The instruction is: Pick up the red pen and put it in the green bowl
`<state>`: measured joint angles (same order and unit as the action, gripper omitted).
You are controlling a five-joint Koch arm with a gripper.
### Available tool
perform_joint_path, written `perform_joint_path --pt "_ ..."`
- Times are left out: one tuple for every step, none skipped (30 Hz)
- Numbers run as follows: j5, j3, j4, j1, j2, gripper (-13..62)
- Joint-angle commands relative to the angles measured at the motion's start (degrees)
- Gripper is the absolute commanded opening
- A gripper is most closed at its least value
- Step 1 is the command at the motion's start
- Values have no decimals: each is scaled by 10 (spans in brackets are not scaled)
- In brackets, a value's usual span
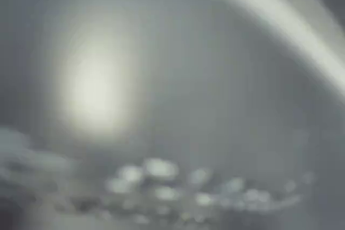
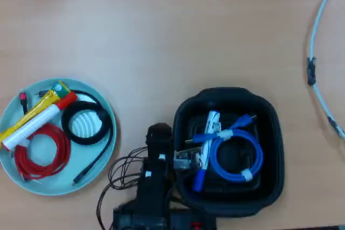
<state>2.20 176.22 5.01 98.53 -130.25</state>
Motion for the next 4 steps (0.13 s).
perform_joint_path --pt "-14 44 3 4 -56 -83" --pt "-14 45 4 4 -56 -83" --pt "-14 45 4 4 -56 -83" --pt "-14 45 4 4 -56 -83"
